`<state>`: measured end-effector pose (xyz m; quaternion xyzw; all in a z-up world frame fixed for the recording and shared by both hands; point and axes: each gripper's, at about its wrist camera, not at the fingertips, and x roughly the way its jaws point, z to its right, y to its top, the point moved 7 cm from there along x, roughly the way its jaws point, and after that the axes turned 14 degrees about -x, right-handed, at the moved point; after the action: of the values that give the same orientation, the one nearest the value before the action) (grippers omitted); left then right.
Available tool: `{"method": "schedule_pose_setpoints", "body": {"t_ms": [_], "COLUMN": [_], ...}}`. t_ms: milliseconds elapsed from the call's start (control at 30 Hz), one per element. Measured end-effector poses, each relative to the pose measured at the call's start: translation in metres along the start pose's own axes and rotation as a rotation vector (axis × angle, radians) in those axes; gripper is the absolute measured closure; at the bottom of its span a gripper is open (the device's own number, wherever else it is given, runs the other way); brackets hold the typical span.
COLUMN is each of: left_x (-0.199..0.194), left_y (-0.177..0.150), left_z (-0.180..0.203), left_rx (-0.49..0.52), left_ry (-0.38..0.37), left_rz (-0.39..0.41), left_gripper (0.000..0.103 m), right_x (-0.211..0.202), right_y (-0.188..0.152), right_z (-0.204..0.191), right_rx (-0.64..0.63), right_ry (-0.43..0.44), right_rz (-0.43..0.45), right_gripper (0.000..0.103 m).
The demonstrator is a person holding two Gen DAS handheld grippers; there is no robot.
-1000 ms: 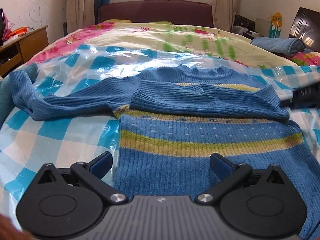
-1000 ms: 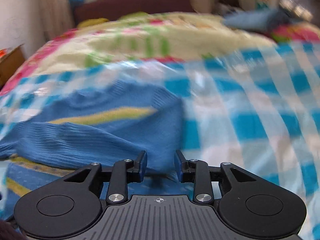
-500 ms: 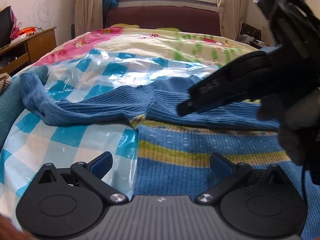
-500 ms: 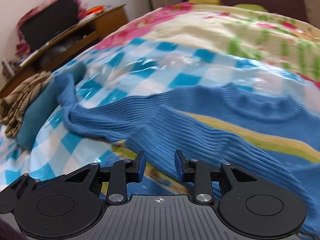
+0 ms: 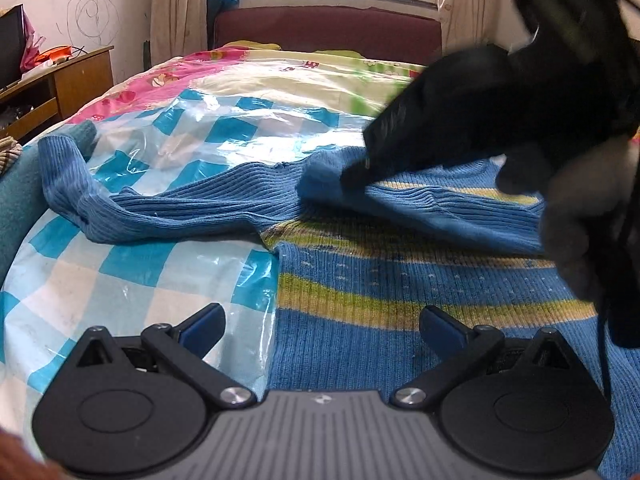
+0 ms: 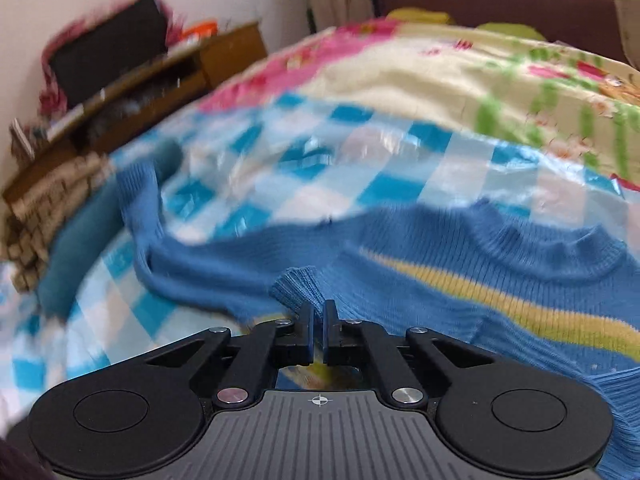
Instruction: Fold small clothes
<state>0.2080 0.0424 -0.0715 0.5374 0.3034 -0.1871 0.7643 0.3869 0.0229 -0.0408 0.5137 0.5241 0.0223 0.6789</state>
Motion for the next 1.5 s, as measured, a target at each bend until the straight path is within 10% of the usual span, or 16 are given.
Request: {"method": "schedule_pose_setpoints", "body": {"t_ms": [333,533,833,1500], "left_x": [0.001,0.003,0.009,0.012], "left_y": [0.0,-0.001,-0.006,-0.01], "left_z": [-0.001,-0.001,0.001,0.004], "left_rx": [-0.003,-0.002,0.016,0.039], "left_ry": [0.0,0.002,0.016,0.025], "left_rz": [-0.004,-0.008,-0.016,-0.019], "left_gripper": [0.0,0.0,0.0,0.0], "right_x": [-0.006,-0.032,-0.028,-0.068], "right_y": [-0.019,-0.022,-0.066,-0.092], "right_z": [-0.001,0.083,0.135,0.112], "right_rx": [0.015,0.03,0.057,-0.08], "right_ry": [0.071,-0.212,-0.383,-0.247], "right_rz": [-0.047,-0.057,-0.164,-0.185], "right_gripper": [0.09,0.082,0.076,0.073]}}
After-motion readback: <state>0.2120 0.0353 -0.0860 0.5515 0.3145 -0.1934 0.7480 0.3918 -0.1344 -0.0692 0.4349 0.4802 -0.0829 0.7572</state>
